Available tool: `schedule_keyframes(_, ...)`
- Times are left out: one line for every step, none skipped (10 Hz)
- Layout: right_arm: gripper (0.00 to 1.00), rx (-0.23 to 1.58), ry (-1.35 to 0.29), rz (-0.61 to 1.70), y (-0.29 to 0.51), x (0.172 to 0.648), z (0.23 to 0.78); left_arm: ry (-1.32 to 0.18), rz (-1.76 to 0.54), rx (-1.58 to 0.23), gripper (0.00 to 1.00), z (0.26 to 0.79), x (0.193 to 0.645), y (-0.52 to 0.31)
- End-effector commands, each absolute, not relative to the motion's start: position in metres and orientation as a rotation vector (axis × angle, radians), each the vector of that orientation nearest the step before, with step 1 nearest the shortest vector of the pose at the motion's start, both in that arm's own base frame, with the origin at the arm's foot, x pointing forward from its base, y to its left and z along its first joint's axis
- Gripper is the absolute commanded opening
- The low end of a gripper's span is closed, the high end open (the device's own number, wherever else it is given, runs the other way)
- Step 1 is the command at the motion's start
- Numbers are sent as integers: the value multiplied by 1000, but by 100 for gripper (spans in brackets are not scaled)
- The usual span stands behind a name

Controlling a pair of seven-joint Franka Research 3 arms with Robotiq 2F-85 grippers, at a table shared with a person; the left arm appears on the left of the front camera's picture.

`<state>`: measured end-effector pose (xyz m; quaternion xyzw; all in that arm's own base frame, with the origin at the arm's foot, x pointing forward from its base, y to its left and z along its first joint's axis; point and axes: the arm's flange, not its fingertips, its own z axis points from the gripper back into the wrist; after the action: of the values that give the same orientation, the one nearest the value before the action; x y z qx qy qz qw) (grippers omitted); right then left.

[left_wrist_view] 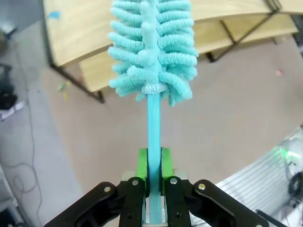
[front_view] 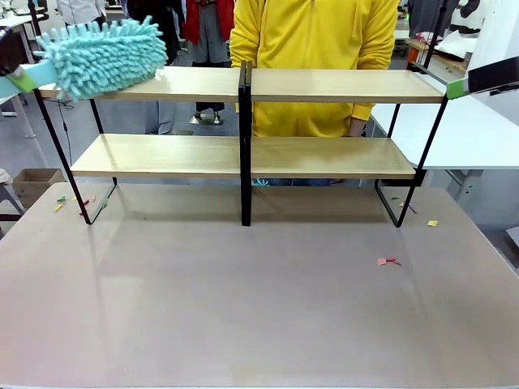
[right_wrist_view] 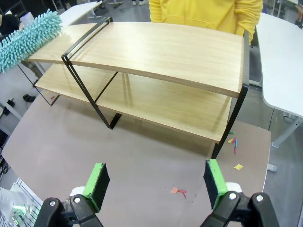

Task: Clean the shelves.
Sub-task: Clean another randomly selected level of the Shelf with the Duster.

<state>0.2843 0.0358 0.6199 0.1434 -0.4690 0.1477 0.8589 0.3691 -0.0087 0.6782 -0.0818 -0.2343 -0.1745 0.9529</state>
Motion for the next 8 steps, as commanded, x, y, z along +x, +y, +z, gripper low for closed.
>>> schedule_keyframes(100,306,-985,310,35,284,620,-429,-271,-70,13,680,357,1)
schedule_keyframes(100,306,-985,310,35,284,620,-388,-205,26,13,681,352,8)
schedule_keyframes(100,306,-985,310,35,284,620,-418,-152,80,13,690,345,12)
schedule_keyframes(100,306,-985,310,35,284,620,-475,-117,86,13,699,340,13)
schedule_keyframes(100,306,-985,310,35,284,620,-549,-86,93,13,706,337,11)
schedule_keyframes(100,306,-985,310,35,284,620,-584,-87,87,13,710,334,9)
schedule_keyframes(100,306,-985,310,35,284,620,-610,-90,61,13,714,333,8)
schedule_keyframes(100,306,-985,310,35,284,620,-612,-97,48,13,715,333,10)
